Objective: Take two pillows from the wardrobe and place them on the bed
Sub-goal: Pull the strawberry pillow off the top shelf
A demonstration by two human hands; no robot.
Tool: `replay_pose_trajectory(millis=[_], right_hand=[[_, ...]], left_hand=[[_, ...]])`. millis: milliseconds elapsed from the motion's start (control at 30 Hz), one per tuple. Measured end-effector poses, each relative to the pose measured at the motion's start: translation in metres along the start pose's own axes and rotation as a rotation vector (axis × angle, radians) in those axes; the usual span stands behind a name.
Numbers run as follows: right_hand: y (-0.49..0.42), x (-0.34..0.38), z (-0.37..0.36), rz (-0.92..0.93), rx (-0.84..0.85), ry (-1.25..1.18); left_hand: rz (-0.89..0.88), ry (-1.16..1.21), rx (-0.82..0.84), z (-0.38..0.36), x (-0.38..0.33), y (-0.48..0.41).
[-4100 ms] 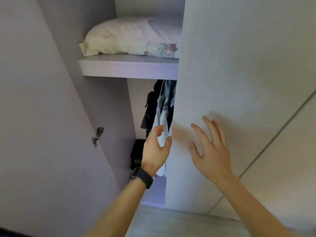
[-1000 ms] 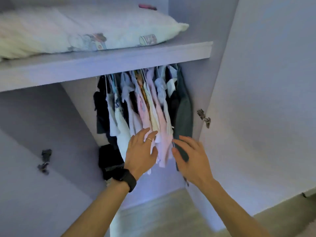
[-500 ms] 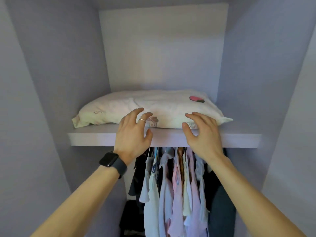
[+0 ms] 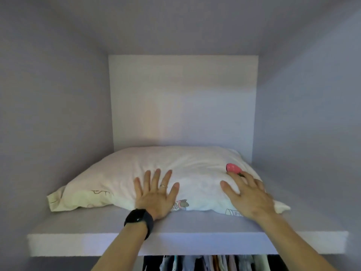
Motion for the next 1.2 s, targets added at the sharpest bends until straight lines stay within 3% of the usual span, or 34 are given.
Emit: replay_pose_trajectory(millis=[400, 633, 733, 800, 933, 1000, 1100, 1200], right_hand=[[0.005, 0.017, 0.008, -0.009, -0.063, 0.075], [0.122, 0.051, 0.023, 0.152, -0.253, 0.096], [0.178, 0.067, 0.007, 0.245, -0.424, 0.070], [0.211, 0.080, -0.011, 0.281, -0.450, 0.031], [0.260, 0.113, -0.044, 0.299, -0.327, -0.067], [0.277, 0.125, -0.049, 0.360, -0.189, -0.095], [0.278, 0.130, -0.017, 0.408, 0.039, -0.219], [0.246, 0.122, 0.035, 0.307, 0.023, -0.275]], left_hand=[[0.032, -0.071, 0.059, 0.011, -0.001, 0.007], [0.067, 0.241, 0.061, 0.034, 0.015, 0.057], [0.135, 0.314, 0.087, 0.043, 0.008, 0.085], [0.155, 0.360, 0.081, 0.044, 0.008, 0.107], [0.190, 0.493, 0.039, 0.032, 0.020, 0.148], [0.172, 0.590, 0.018, 0.026, 0.025, 0.163], [0.165, 0.596, -0.013, 0.027, 0.028, 0.174], [0.131, 0.537, -0.032, 0.032, 0.033, 0.175]])
Point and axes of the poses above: each hand's wrist, its own y-axis away from the middle knuckle, its own z-axis out of the back of the hand, x = y × z, the point moved 2 cm from there along -y, towards the middle knuckle, and after that the axes turned 13 degrees about z, right-handed, at the moved point
